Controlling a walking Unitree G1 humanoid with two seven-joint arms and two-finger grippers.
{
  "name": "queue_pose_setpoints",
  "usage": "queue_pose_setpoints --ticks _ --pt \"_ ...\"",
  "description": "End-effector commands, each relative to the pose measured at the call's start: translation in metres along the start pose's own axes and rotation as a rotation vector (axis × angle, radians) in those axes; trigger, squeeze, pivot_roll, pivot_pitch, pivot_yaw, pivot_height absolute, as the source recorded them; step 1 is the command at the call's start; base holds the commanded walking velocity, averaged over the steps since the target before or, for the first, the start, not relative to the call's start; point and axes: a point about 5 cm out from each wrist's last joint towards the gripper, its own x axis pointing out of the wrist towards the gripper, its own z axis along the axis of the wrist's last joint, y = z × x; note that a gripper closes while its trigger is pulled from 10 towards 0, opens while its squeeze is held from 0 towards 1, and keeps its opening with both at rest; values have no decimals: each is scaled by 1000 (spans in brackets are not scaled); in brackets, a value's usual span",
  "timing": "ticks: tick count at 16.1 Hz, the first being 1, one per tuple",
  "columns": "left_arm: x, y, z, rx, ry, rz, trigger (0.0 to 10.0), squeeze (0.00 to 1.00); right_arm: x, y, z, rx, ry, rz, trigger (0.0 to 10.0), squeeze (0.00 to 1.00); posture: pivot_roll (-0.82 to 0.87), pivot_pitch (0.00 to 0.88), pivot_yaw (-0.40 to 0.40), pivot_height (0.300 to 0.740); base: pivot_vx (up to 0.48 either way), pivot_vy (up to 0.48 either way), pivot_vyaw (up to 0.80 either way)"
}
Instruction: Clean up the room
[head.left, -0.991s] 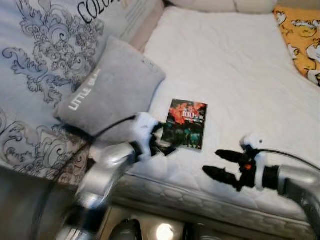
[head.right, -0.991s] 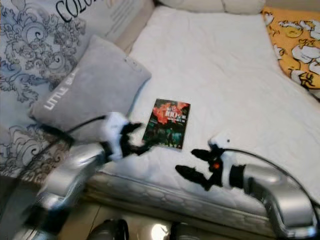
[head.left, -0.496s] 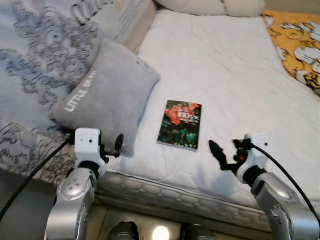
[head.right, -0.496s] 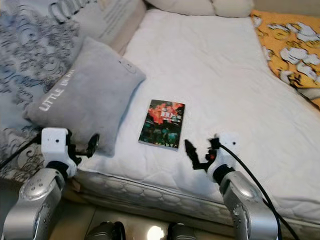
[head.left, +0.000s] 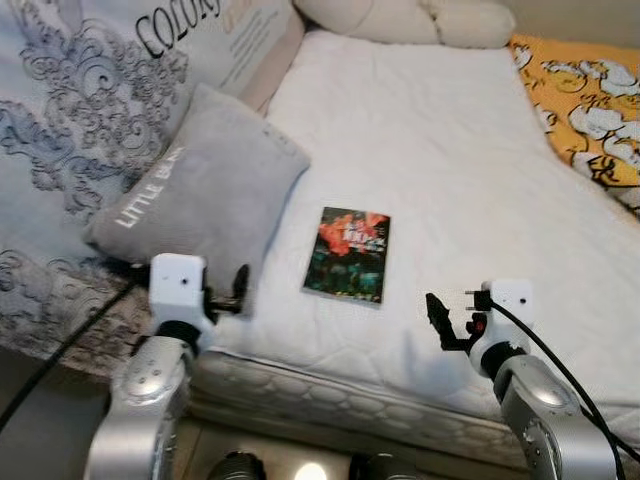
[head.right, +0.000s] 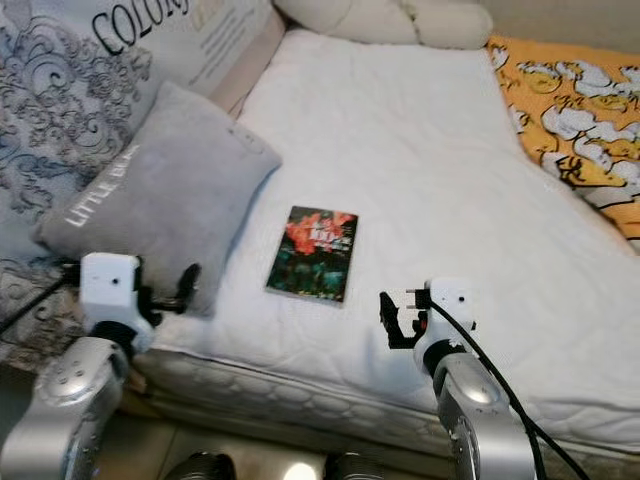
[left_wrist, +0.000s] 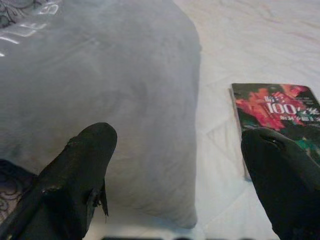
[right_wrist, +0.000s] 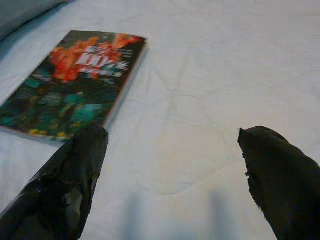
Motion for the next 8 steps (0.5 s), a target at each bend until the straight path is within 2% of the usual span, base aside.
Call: queue_pose_setpoints --ticks 1,4,8 --pt "-2 -5 0 -9 2 -13 10000 373 -2 -10 -3 -8 9 -46 10000 0 -82 76 -6 740 0 -289 0" --pt "-2 -6 0 -12 11 -13 10000 376 0 -13 -2 4 -5 -71 10000 0 -75 74 -5 740 0 -287 0" --pt "1 -4 3 -10 5 -7 10000 376 2 -9 -1 5 -16 -72 10000 0 -80 79 -7 740 0 -338 0"
